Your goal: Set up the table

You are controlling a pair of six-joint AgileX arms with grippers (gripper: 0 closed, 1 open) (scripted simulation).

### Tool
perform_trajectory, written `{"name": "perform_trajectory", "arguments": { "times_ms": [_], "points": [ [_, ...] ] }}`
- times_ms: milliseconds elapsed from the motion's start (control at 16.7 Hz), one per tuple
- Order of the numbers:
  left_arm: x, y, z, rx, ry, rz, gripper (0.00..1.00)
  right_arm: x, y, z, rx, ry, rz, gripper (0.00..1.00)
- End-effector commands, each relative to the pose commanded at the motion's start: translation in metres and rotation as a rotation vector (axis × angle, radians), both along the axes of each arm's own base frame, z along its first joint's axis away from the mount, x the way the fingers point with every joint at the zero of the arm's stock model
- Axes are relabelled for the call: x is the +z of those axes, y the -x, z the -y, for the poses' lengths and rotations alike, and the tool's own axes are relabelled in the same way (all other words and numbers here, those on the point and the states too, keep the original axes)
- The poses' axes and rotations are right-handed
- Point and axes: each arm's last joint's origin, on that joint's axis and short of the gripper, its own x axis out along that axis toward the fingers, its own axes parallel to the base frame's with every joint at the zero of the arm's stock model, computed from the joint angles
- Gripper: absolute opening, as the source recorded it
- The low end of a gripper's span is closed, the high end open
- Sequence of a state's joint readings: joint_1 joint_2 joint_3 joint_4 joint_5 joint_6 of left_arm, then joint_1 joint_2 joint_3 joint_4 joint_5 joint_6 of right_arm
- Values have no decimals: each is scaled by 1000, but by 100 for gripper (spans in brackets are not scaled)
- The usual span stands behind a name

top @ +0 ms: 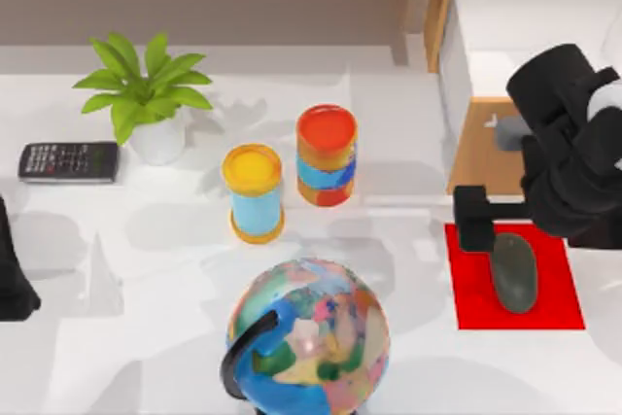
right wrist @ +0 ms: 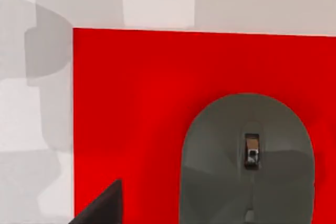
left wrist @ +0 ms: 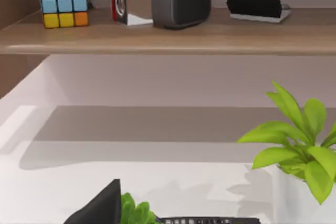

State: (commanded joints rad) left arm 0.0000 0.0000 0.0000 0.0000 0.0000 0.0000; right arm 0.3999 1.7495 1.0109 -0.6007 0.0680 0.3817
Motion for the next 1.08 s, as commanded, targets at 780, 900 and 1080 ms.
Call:
{"name": "perform_trajectory", "arguments": {
  "times_ms": [780, 900, 1080],
  "points": [
    [0, 0, 0, 0, 0, 0, 100, -44, 41, 67, 326, 385, 707, 100],
    [0, 0, 0, 0, 0, 0, 100, -49, 53, 75, 384, 500, 777, 100],
    [0, 0, 0, 0, 0, 0, 100, -53, 69, 84, 475, 675, 847, 100]
  ]
}}
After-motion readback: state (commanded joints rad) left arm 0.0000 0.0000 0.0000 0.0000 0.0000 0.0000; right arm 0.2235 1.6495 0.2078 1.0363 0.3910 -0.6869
